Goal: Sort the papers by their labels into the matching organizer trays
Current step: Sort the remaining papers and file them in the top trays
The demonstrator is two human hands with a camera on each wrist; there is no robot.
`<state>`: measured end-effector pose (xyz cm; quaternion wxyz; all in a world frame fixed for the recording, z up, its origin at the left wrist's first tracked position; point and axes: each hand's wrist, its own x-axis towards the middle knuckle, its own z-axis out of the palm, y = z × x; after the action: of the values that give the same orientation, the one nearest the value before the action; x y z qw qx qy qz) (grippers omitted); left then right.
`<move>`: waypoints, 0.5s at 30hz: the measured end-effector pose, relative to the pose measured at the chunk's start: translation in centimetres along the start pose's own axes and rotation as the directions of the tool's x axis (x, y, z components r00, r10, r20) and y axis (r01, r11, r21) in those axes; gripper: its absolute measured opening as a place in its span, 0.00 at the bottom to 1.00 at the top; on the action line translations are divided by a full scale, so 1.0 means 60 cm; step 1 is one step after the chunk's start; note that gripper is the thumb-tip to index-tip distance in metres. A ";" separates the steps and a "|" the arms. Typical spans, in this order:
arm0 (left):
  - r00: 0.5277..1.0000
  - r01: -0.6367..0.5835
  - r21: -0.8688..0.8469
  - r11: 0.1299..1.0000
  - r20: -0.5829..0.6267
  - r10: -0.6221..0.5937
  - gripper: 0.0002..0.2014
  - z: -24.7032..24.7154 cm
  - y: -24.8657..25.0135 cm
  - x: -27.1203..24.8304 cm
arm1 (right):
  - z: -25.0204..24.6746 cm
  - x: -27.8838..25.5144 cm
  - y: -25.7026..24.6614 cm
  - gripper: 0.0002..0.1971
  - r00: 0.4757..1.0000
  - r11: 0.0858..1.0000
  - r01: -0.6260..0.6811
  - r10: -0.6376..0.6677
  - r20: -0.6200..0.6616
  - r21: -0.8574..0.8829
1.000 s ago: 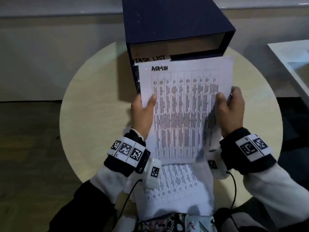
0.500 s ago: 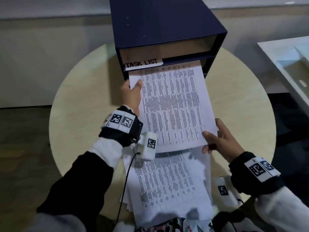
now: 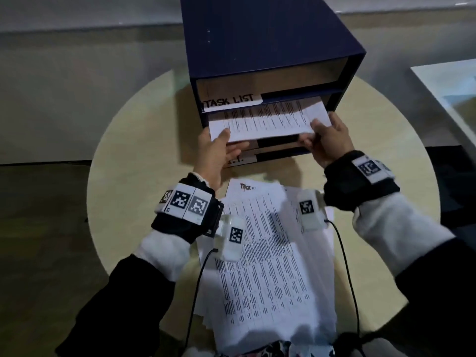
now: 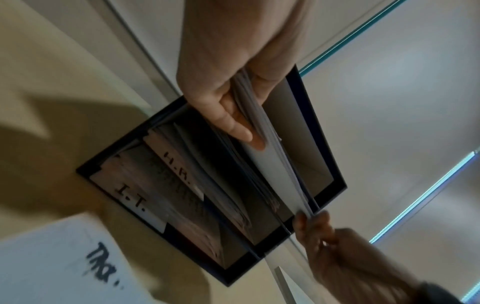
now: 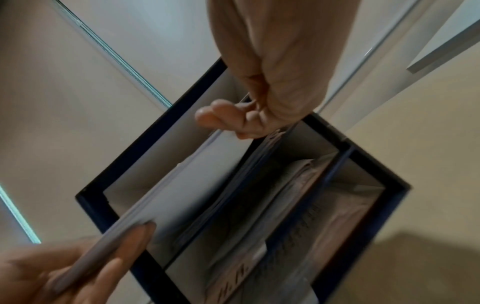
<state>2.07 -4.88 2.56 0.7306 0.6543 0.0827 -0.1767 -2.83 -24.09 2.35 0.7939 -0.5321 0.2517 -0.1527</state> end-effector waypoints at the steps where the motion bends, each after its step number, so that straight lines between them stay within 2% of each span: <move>1: 1.000 -0.008 -0.005 1.000 0.000 0.008 0.24 -0.001 0.005 0.004 | 0.012 0.012 -0.005 0.11 1.000 1.000 -0.011 0.011 -0.008 0.017; 3: 0.999 -0.033 0.006 0.999 0.000 0.033 0.15 0.000 0.014 0.010 | 0.029 0.033 -0.010 0.24 0.996 0.997 -0.059 0.062 -0.057 0.053; 4: 0.999 -0.039 0.007 0.999 -0.009 0.039 0.08 0.002 0.018 0.011 | 0.034 0.043 -0.010 0.27 0.995 0.995 -0.074 0.078 -0.064 0.063; 5: 0.999 -0.037 0.011 0.999 -0.029 0.038 0.06 0.005 0.019 0.012 | 0.038 0.050 -0.010 0.27 0.994 0.995 -0.077 0.081 -0.072 0.055; 6: 0.999 -0.032 0.008 0.999 -0.040 0.032 0.06 0.009 0.019 0.013 | 0.041 0.054 -0.010 0.23 0.994 0.998 -0.069 0.070 -0.084 0.010; 8: 0.999 -0.030 0.032 0.999 -0.034 0.031 0.07 0.020 0.018 0.018 | 0.043 0.064 -0.009 0.08 0.996 0.987 -0.048 0.036 -0.082 -0.151; 11: 1.000 -0.013 0.118 0.993 -0.008 0.014 0.12 0.036 0.017 0.031 | 0.031 0.075 -0.007 0.14 0.992 0.973 0.018 -0.046 -0.117 -0.230; 15: 0.999 0.054 0.217 0.975 -0.001 -0.055 0.17 0.042 0.021 0.050 | 0.020 0.066 0.014 0.14 0.979 0.925 0.076 -0.140 -0.148 -0.372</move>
<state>5.00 -7.68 2.98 0.6501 0.7271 0.0789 -0.2061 1.07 -24.89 1.03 0.6473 -0.6678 0.3133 -0.1922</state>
